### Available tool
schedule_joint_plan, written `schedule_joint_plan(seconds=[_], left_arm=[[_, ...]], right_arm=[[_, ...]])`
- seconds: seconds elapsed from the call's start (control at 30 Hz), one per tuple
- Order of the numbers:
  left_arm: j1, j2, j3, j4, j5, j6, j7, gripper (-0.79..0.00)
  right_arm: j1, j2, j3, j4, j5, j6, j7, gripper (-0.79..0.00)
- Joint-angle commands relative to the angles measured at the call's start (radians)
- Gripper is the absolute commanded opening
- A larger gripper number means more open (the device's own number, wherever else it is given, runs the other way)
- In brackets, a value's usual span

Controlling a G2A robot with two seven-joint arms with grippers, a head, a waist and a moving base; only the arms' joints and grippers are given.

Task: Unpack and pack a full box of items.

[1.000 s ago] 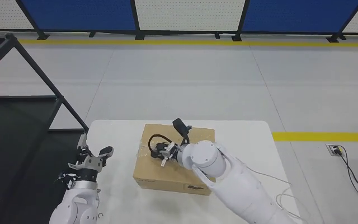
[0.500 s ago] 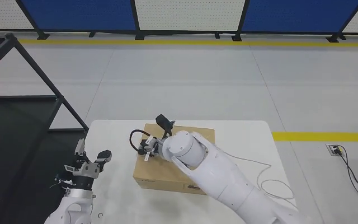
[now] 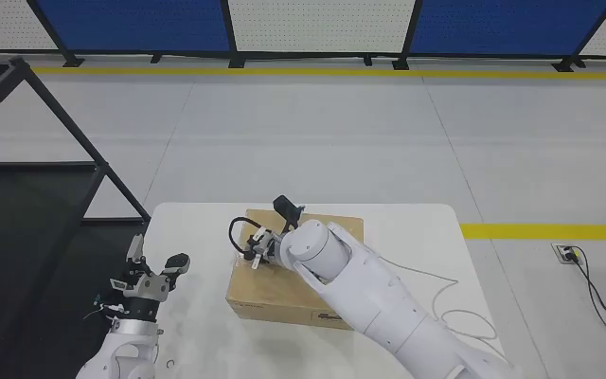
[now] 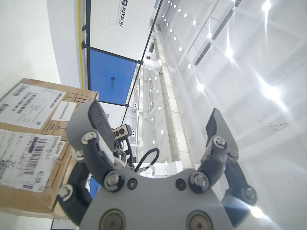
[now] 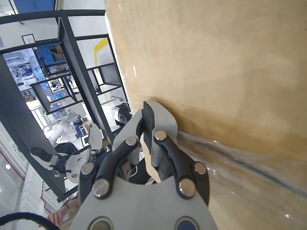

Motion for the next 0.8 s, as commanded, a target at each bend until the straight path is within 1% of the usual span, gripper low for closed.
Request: schedule_joint_plan(seconds=[0.0,0.3,0.57,0.77], left_arm=[[0.0,0.0,0.0,0.0,0.0,0.0,0.0,0.0],[0.0,0.0,0.0,0.0,0.0,0.0,0.0,0.0],[0.0,0.0,0.0,0.0,0.0,0.0,0.0,0.0],[0.0,0.0,0.0,0.0,0.0,0.0,0.0,0.0]], right_arm=[[-0.017,0.011,0.019,-0.026,-0.015,0.012,-0.007,-0.785],[-0.135,0.082,0.14,-0.212,-0.115,0.096,-0.036,-0.785],[-0.292,0.155,0.273,-0.45,-0.235,0.193,-0.029,-0.785],[-0.397,0.195,0.368,-0.591,-0.303,0.24,-0.027,-0.785]])
